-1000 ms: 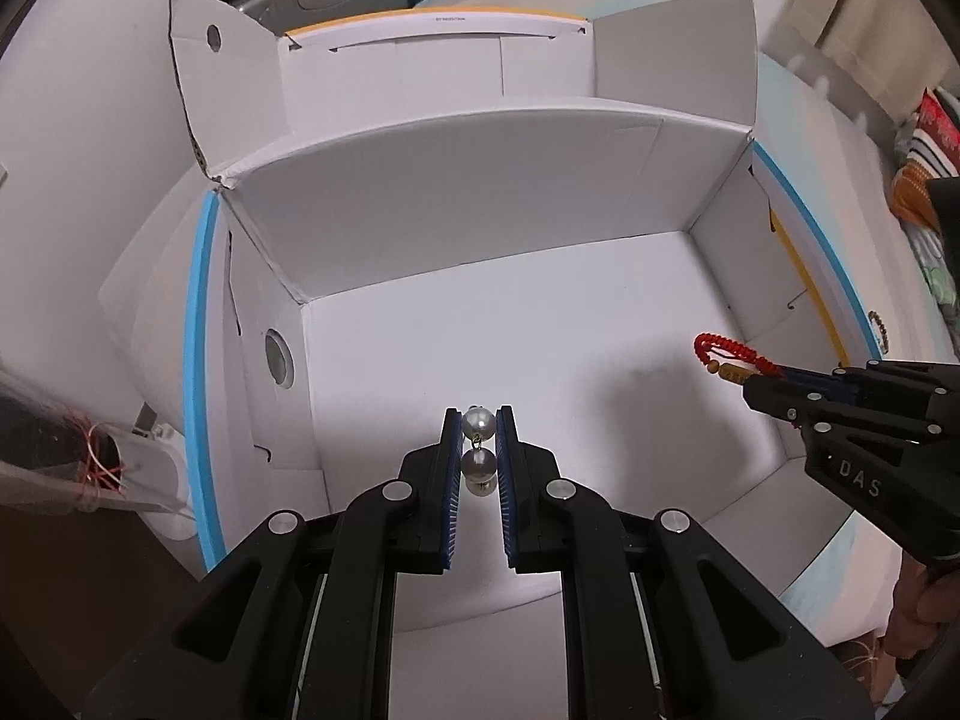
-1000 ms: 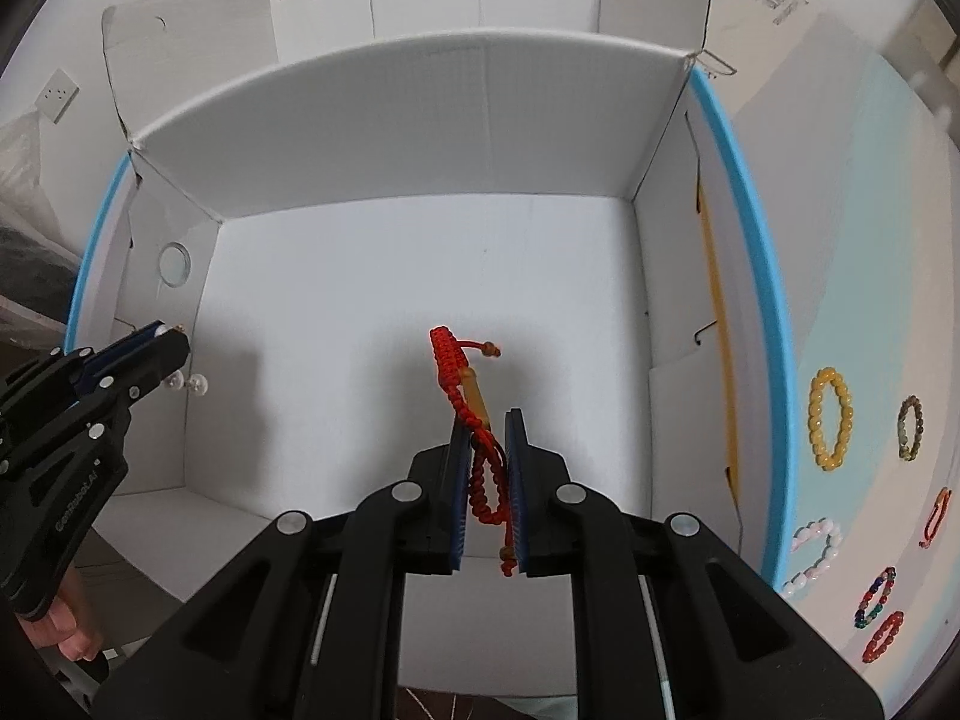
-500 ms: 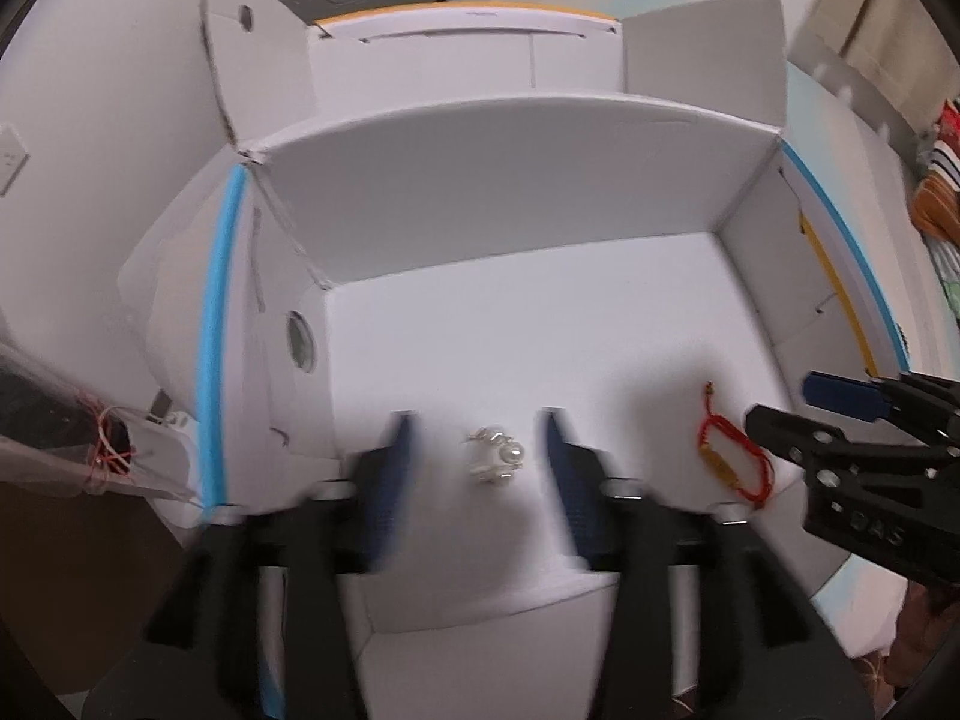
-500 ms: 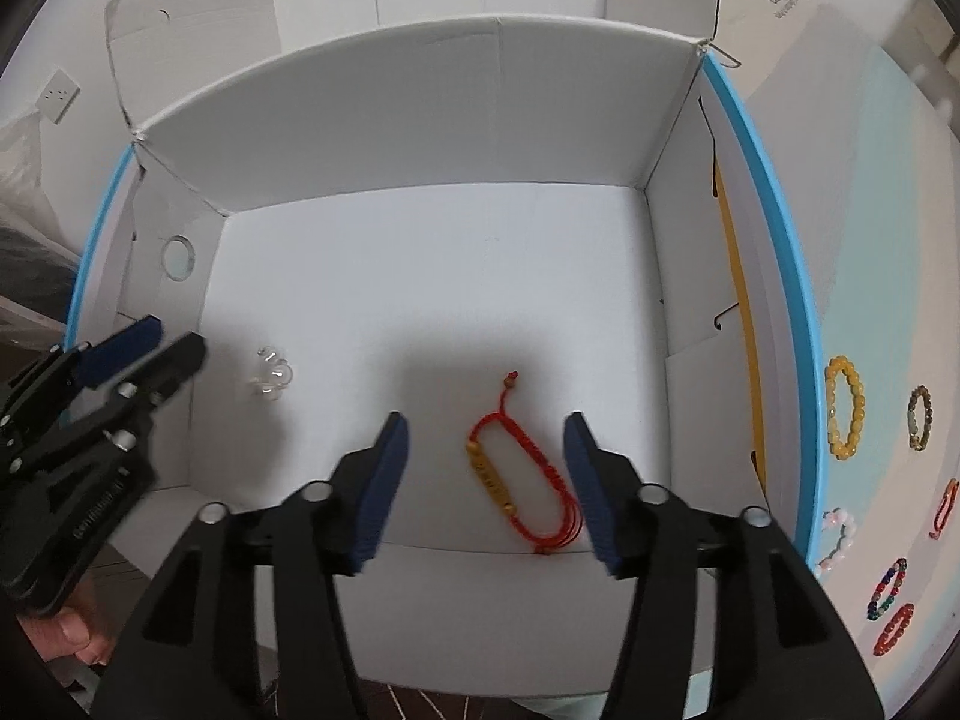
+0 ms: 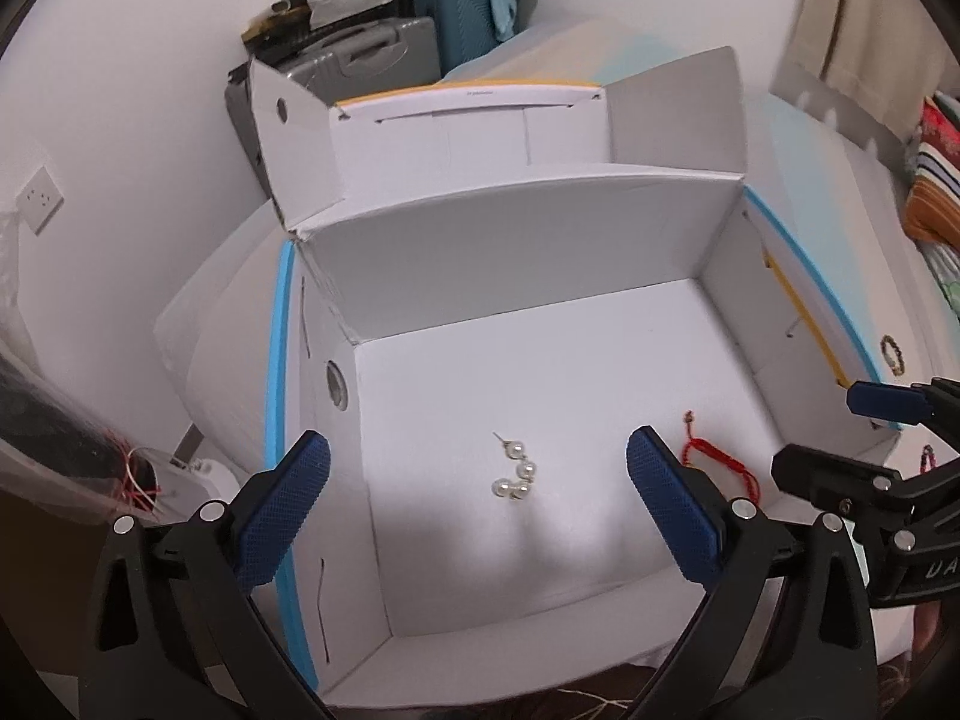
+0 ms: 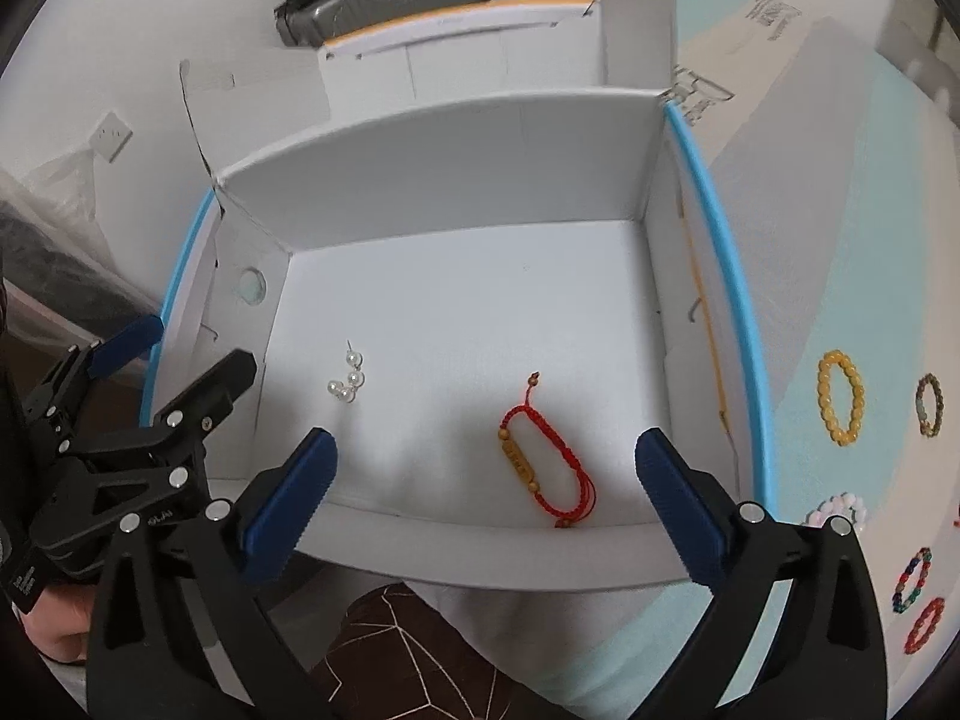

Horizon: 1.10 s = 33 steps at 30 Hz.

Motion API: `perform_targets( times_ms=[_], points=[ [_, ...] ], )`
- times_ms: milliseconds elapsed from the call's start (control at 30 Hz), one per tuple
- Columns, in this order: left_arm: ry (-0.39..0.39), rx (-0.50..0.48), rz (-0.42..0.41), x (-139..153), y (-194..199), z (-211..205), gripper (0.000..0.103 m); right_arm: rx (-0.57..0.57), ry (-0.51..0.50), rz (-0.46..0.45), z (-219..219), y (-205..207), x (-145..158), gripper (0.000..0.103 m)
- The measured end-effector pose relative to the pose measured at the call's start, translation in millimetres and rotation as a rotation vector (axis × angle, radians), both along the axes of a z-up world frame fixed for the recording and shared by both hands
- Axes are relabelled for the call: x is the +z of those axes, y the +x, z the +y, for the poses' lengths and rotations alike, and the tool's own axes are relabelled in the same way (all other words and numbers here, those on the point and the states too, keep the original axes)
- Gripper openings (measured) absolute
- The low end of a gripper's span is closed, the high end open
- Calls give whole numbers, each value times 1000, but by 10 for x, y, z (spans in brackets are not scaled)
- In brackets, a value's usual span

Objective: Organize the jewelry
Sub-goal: 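Open both tools to drop the earring and cord bracelet into the box, then move both tools back over the remaining bracelets on the bed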

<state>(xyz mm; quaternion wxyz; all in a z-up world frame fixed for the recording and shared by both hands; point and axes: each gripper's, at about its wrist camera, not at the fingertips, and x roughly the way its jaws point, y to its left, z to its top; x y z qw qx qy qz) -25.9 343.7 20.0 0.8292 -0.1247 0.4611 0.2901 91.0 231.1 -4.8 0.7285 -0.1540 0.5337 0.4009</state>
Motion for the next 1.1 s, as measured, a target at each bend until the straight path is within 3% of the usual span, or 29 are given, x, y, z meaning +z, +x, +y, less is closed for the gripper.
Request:
perform_targets(
  times_ms=[233, 367, 500, 800, 1100],
  points=[
    [-3, -20, -31, 88, -18, -199, 97, -83, 89, -115, -357, 33, 159, 96],
    [6, -53, -52, 134, 44, -409, 97, -160, 122, -197, -711, 85, 271, 96],
    [-35, -96, -75, 153, 160, -646, 97, -237, 124, -248, -1176, 166, 306, 96],
    [-24, -245, -119, 198, 507, -1413, 97, -390, 106, -273, -2219, 402, 277, 96],
    [-79, -403, -167, 41, 989, -2263, 97, -533, 76, -295, -3231, 602, 277, 96]
  ],
)
